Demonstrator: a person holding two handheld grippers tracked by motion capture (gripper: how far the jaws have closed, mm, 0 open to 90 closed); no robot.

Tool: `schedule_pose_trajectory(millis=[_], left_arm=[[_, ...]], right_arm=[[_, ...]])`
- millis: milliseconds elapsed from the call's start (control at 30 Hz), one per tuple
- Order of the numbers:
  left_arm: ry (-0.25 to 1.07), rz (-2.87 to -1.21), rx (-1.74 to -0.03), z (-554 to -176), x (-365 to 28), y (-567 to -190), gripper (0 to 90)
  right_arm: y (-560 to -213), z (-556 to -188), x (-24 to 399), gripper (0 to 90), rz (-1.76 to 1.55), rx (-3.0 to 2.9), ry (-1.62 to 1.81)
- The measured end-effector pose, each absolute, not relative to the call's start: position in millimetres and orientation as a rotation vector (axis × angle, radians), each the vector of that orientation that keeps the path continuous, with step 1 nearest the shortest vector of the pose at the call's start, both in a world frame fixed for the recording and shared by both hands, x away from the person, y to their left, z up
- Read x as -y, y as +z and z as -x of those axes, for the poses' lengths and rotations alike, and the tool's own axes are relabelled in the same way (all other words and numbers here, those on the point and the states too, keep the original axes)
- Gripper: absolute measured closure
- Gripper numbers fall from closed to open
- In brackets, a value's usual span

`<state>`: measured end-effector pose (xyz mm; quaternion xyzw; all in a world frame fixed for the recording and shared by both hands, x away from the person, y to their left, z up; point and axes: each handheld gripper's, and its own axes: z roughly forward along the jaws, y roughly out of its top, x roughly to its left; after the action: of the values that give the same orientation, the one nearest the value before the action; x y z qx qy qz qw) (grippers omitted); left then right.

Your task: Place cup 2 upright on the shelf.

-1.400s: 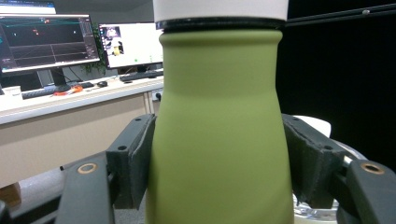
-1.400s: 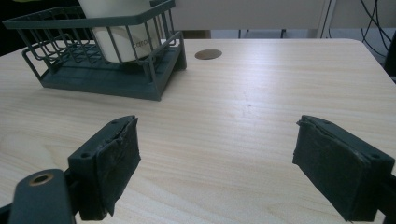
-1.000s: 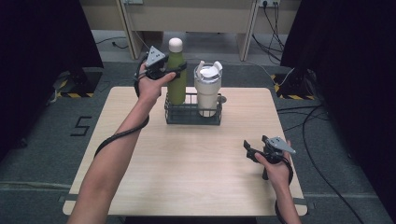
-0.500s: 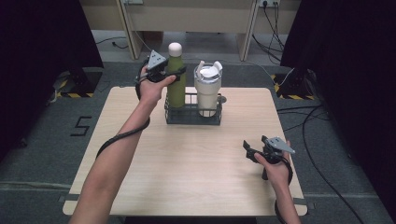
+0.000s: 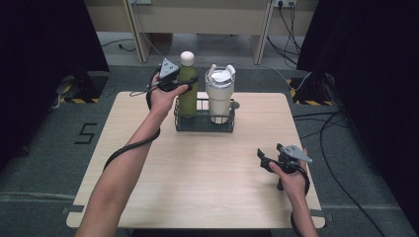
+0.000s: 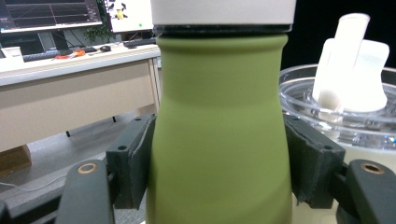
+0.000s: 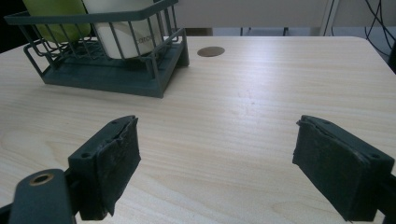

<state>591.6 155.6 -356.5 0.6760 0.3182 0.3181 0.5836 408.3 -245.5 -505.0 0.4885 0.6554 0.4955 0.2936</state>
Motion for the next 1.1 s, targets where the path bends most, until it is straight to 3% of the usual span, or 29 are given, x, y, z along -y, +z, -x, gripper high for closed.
schedule_pose_trajectory(millis=[1100], left_arm=[[0.738,-1.599,-0.776,-589.8,-159.5,-365.2,29.2]], right_arm=[[-505.8,-407.6,241.4,14.2,-1.298,-1.760,1.317]])
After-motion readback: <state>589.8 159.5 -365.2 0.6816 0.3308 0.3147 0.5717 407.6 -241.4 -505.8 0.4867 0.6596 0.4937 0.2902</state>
